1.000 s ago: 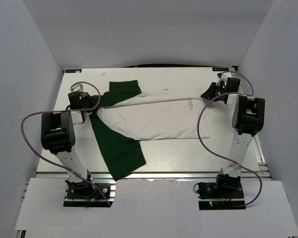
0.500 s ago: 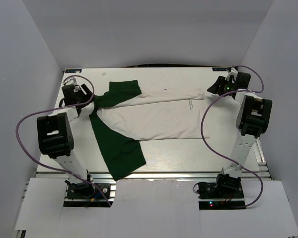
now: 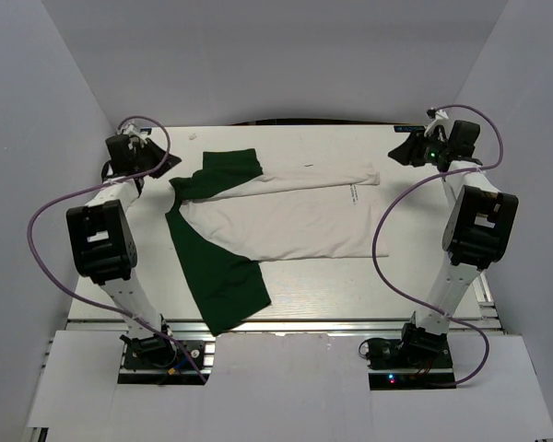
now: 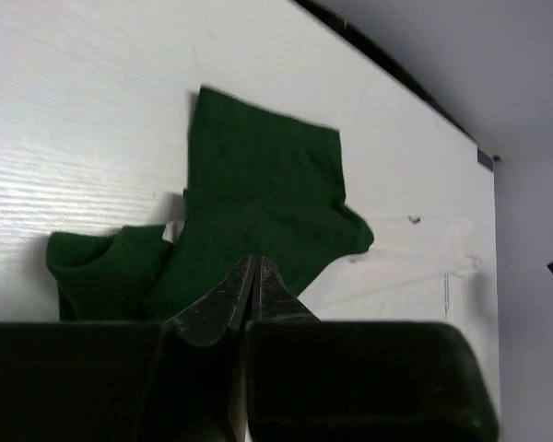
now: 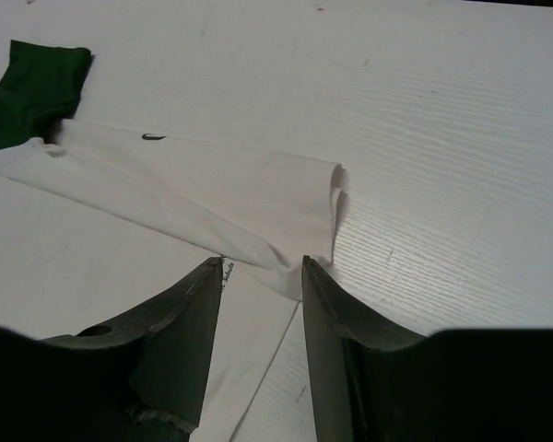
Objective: Fold and stack the t-shirts
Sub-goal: Fold the tshirt
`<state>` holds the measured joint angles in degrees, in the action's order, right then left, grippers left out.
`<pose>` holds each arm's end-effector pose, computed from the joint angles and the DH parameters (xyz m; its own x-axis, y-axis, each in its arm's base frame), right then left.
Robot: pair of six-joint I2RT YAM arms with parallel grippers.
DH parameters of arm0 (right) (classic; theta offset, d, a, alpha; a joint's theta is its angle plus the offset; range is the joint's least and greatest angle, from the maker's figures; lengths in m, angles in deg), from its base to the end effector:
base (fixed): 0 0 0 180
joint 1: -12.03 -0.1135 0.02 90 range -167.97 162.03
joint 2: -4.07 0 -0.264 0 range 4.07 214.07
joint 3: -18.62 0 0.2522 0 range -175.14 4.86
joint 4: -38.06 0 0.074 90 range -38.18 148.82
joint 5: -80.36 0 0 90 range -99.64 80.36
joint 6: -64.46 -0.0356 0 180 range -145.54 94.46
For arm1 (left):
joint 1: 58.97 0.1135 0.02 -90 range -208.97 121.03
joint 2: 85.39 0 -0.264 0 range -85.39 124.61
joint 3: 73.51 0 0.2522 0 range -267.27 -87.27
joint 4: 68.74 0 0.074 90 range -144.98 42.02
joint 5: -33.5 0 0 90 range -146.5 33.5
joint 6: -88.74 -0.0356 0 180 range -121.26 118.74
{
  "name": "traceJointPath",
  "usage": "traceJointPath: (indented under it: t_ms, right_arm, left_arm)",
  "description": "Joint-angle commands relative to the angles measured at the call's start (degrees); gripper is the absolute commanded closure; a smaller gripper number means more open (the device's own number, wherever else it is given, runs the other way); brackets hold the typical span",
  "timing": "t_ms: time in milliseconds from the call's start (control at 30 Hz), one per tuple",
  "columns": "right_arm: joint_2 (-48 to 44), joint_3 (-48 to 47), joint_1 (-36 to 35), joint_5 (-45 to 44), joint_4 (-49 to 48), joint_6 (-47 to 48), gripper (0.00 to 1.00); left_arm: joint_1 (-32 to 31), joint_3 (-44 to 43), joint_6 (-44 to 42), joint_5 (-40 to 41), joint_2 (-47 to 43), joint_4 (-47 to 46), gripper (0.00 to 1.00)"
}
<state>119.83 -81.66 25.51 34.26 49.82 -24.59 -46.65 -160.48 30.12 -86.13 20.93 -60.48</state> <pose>0.4593 -0.0847 0.2383 -0.4379 0.0927 -0.8942 -0.4389 0.8461 0.3026 0.4191 0.0735 0.2347 -0.5128 -0.5753 -0.6372 -0.0287 0.7533 -0.6570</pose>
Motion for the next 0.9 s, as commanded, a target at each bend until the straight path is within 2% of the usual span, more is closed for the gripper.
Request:
traceJointPath:
  t_ms: [0,233,500,600,667,767,800,867]
  right_arm:
    - [-0.6,0.5,-0.1,4.8,-1.5,1.5,0.55]
    - [0.3,1.1,-0.6,5.3,-0.6,1.2,0.57]
    - [0.5,1.4,-0.8,5.4,-0.1,1.2,0.57]
    - [0.2,1.4,-0.7,5.7,0.2,1.3,0.57]
    - [0.0,1.4,-0.7,6.0,0.8,1.6,0.57]
    - [-0.5,1.6,-0.7,6.3,1.0,2.4,0.57]
    - [-0.6,1.7,-0.7,6.4,0.9,2.3,0.57]
    - [-0.5,2.0,-0.7,6.5,0.7,2.0,0.57]
  left_arm:
    - [-0.8,-2.8,3.1,-7.3,4.8,6.5,0.88]
    - [-1.9,-1.9,1.6,-6.2,9.8,10.4,0.96]
    - [-1.9,-1.1,-0.3,-2.1,13.4,11.7,0.97]
    - [-1.9,-2.0,1.1,-2.6,12.4,11.8,0.93]
    - [-1.9,-3.5,3.4,-4.5,10.4,9.8,0.90]
    - [-1.9,-6.4,8.9,-5.0,5.1,7.3,0.68]
    - [-1.9,-6.9,11.0,-4.7,3.6,6.7,0.56]
    - [-1.9,-8.0,12.7,-4.7,3.3,3.5,0.47]
